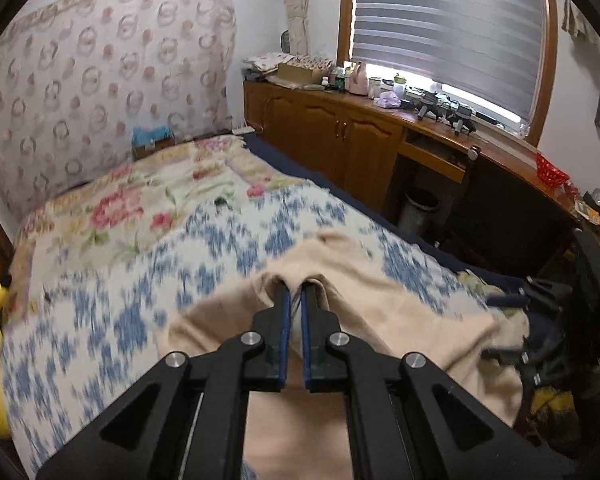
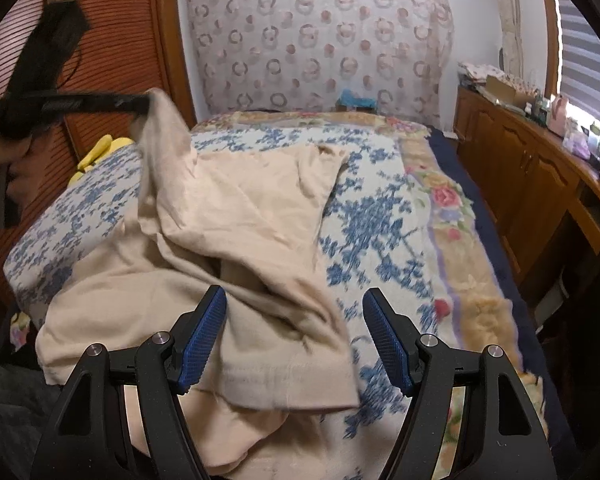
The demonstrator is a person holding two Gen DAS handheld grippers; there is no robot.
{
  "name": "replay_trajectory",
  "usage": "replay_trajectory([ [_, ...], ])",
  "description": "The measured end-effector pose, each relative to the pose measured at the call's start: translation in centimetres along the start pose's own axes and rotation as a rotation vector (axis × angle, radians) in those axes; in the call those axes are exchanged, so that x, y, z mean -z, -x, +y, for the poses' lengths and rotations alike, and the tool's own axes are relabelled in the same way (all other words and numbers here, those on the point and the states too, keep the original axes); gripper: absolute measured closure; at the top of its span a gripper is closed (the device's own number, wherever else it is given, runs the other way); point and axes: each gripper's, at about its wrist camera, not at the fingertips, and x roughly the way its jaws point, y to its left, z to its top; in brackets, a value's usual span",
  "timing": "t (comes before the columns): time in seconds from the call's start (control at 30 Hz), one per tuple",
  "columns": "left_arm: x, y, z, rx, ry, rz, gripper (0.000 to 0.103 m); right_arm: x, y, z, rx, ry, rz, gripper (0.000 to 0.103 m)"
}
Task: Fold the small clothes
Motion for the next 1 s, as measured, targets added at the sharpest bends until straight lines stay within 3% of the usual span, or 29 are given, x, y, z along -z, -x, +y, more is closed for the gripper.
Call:
replay_trajectory([
  [0.2,-4.5,-4.6,0.6,-0.021,-0.003,-0.009,0.102,-0.3,-1.4,-0.8,-0.016,0.024,0.023,0.03],
  [0.37,-6.3,-9.1,0.2,0.005,-0.01,0.005,0.102,0.2,-2.5,-2.1,-0.077,-0.014,0.052,0.038],
  [0.47,-7.0,-11.7,-0.6,0.023,-0.017,0.025,0.102,0.3,-2.7,-2.6,-0.11,-0.035,0.058,0.05],
  [0.53,-7.3,-13.3,-1.1,0.034,-0.017,0.049,0.101,0.2,-2.7,-3.0,-0.135,-0.055,0.06,0.072],
  [0.6,-7.4,-13.8,-1.4,0.048,-0.017,0.063,0.094,0.2,-2.6,-3.3,-0.167,-0.075,0.065,0.092],
  [0.63,-7.4,-13.8,-1.6,0.05,-0.019,0.064,0.092,0.2,-2.5,-3.3,-0.177,-0.082,0.063,0.094],
  [0.77,-7.0,-12.1,-2.0,0.066,-0.052,0.054,0.062,0.5,-1.1,-3.2,-0.177,-0.095,0.051,0.095],
  [1.0,-2.5,-7.0,-1.1,0.05,-0.045,0.066,0.047,1.2,0.6,-2.1,-0.151,-0.079,0.043,0.096],
])
